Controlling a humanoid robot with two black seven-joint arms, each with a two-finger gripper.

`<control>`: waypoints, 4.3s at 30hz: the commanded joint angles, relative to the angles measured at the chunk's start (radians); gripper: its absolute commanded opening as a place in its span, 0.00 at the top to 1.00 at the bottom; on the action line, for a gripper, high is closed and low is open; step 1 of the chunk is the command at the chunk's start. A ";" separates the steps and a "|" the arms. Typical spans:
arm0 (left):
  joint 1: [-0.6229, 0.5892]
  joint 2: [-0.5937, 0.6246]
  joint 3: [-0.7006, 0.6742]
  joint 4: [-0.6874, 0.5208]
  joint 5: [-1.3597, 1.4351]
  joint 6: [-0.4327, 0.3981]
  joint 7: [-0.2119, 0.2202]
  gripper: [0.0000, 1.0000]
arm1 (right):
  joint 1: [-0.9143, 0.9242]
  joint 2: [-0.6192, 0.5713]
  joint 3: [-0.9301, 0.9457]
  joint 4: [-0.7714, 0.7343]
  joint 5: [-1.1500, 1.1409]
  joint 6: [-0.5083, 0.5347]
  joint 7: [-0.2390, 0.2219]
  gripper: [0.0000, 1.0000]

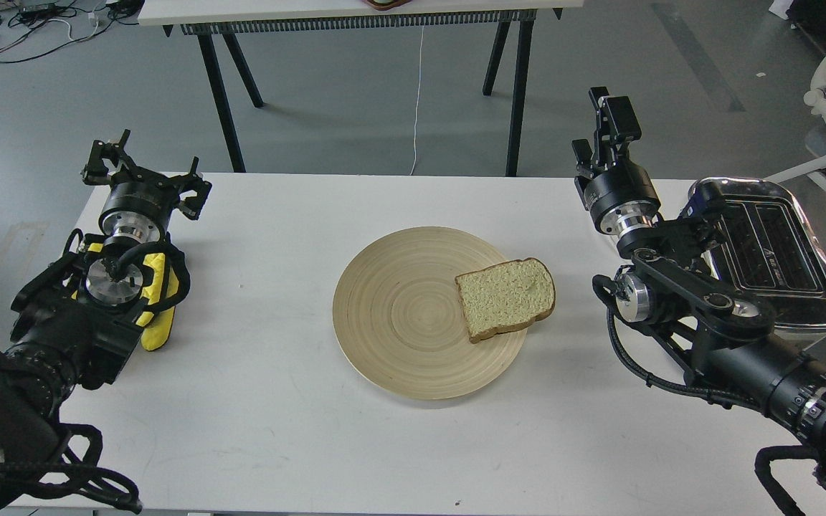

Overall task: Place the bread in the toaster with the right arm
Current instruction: 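Rotate the right gripper and move it toward the bread slice on the plate, then close the right gripper on the edge of the bread slice, then lift the bread slice with the right gripper up above the toaster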

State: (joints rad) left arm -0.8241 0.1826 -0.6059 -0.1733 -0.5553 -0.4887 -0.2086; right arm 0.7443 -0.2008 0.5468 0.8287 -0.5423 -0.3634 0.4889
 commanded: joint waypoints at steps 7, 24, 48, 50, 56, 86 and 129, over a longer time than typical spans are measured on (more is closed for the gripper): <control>-0.001 0.000 0.000 0.000 0.000 0.000 0.000 0.00 | -0.011 -0.085 -0.241 0.098 -0.022 -0.125 0.000 0.04; 0.000 0.000 0.000 0.000 0.000 0.000 0.000 0.00 | -0.092 -0.098 -0.287 0.084 -0.021 -0.125 0.000 0.04; -0.001 0.000 0.000 0.000 0.000 0.000 0.000 0.00 | -0.192 -0.078 -0.334 0.081 -0.025 -0.125 0.000 0.06; -0.001 0.000 0.000 0.000 0.000 0.000 0.000 0.00 | -0.192 -0.063 -0.353 0.063 -0.025 -0.125 0.000 0.07; -0.001 0.000 0.000 0.000 0.000 0.000 0.000 0.00 | -0.191 -0.008 -0.419 0.010 -0.025 -0.125 0.000 0.16; -0.001 0.000 0.000 0.000 0.000 0.000 0.000 0.00 | -0.158 -0.006 -0.346 0.093 -0.016 -0.125 0.000 0.99; 0.000 0.000 0.000 0.000 0.000 0.000 0.000 0.00 | -0.192 -1.020 -0.271 0.543 -0.033 -0.125 0.000 1.00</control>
State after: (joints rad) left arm -0.8237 0.1825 -0.6059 -0.1733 -0.5553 -0.4887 -0.2086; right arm 0.5523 -1.2239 0.2825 1.3727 -0.5754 -0.4887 0.4886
